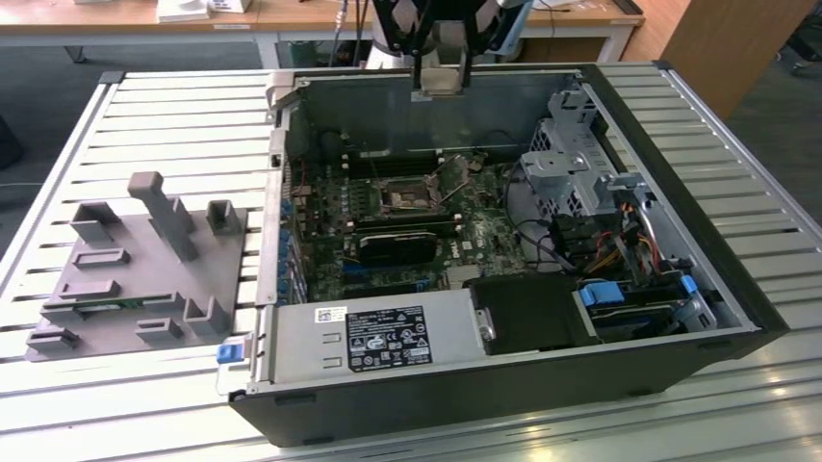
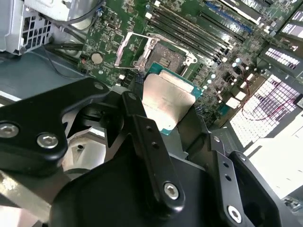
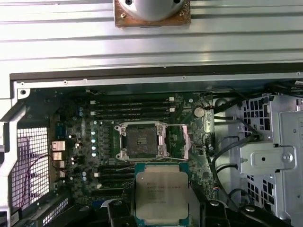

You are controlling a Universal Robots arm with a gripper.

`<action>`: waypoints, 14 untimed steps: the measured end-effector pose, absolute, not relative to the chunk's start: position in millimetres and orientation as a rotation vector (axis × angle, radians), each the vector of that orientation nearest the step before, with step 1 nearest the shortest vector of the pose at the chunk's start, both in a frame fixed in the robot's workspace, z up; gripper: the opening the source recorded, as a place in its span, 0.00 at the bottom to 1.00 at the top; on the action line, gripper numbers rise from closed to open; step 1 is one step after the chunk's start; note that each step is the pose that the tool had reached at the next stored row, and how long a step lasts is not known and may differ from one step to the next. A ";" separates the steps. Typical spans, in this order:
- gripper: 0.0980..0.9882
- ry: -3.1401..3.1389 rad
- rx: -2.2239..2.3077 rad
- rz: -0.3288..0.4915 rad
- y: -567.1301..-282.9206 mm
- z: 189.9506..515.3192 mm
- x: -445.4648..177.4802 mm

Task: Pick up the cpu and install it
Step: 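Place the cpu into insertion slot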

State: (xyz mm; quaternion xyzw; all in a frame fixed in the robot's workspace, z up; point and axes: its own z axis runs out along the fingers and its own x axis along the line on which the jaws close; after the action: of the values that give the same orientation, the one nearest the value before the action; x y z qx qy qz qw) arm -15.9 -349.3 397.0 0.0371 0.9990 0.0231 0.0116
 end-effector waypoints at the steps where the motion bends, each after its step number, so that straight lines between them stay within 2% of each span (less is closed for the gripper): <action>1: 0.50 3.115 0.130 0.072 -349.3 397.0 -16.0; 14: 0.50 3.083 0.433 0.068 -349.2 396.6 -16.0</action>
State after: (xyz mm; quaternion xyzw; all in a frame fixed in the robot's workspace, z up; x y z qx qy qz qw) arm -16.0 -349.2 396.6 0.1390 0.9900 0.0218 0.0139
